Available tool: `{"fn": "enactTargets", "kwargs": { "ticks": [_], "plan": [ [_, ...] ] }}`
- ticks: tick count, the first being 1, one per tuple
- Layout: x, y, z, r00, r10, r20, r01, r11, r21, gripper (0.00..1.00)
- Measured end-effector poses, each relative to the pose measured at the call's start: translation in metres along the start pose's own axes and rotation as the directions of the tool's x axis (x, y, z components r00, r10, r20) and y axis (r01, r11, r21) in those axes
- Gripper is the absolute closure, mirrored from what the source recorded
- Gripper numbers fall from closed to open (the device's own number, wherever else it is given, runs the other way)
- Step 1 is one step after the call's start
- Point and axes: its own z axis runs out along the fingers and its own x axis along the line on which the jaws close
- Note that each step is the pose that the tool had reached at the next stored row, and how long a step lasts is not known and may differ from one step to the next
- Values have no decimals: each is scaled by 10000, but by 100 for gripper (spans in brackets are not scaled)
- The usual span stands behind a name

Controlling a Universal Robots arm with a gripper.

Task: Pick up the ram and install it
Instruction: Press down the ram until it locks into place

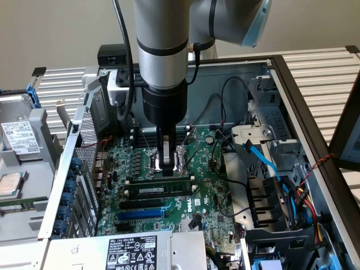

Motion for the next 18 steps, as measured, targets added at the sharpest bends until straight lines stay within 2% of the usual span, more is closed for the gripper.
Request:
{"fn": "enactTargets", "kwargs": {
  "ticks": [4,10,18],
  "plan": [
    [-4,-103,40,10000,1,2,-1,10000,1,89],
    [-6,-177,130,10000,1,2,-1,10000,3,89],
    [-5,-193,191,10000,1,2,-1,10000,4,89]
  ]
}}
